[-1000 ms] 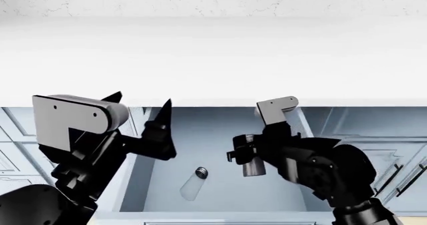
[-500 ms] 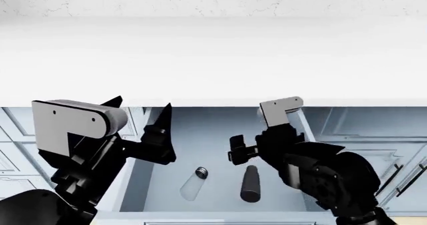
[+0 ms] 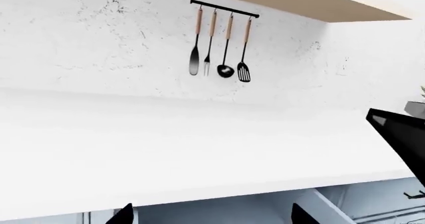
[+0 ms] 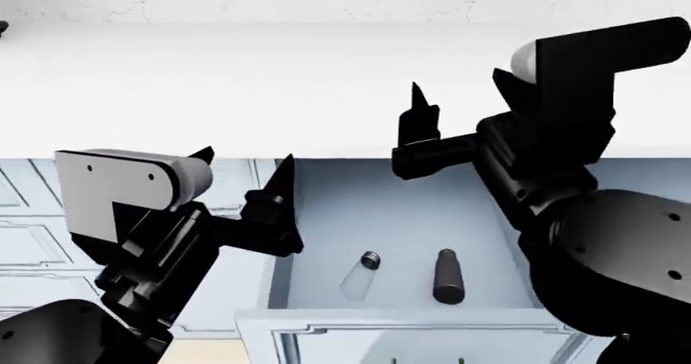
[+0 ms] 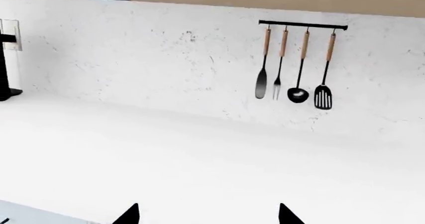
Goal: Pick and place the shaker into the drawer. Then close the cabinet.
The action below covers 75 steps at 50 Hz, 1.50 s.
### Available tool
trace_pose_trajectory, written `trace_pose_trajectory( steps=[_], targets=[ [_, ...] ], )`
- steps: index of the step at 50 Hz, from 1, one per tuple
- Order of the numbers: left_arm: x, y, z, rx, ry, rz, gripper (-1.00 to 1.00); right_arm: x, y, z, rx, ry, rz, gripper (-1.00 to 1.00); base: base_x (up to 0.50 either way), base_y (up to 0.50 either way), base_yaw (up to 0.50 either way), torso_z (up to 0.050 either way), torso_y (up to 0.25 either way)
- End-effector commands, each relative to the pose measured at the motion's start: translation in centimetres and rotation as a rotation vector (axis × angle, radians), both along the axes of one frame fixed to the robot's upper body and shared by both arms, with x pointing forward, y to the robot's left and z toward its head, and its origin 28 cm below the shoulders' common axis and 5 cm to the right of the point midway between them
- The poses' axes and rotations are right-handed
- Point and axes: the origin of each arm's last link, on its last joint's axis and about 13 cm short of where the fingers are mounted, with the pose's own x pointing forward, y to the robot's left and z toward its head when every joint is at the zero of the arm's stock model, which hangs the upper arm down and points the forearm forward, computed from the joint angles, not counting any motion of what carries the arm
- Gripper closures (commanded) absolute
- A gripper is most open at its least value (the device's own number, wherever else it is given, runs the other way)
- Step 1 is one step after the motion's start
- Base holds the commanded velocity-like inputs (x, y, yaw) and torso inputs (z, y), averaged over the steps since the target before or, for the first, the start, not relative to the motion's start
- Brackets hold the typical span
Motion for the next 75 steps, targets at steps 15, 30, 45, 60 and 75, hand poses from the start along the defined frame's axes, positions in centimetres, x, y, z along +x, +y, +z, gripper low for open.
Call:
trace_pose_trajectory(
  steps=[15,30,45,60,75],
  targets=[
    [0.1,-0.6,0.0,0.004,0.002,-0.012,-1.00,-1.9,-0.2,1.9,-0.089,-0.200,-0.065,-1.00,-0.25,0.50,0.00,0.000,0.000],
    [0.2,-0.7,-0.5,0.012,0.010,-0.011,-1.00,-1.8,-0.2,1.1,-0.104,-0.190,-0.068,-1.00,-0.23,0.50,0.00,0.000,0.000],
    [0.1,-0.8,-1.2,0.019,0.019,-0.018,-1.00,-1.7,-0.2,0.2,-0.121,-0.164,-0.068,-1.00,-0.17,0.50,0.00,0.000,0.000],
    [0.3,-1.0,-1.9,0.032,0.036,-0.028,-1.00,-1.3,0.0,-0.6,-0.128,-0.143,-0.054,-1.00,-0.13,0.50,0.00,0.000,0.000],
    [6.5,-2.7,-11.9,0.096,0.140,0.100,-1.00,5.6,0.2,-10.5,0.010,0.157,-0.105,-1.00,-0.03,0.15,0.00,0.000,0.000]
  ],
)
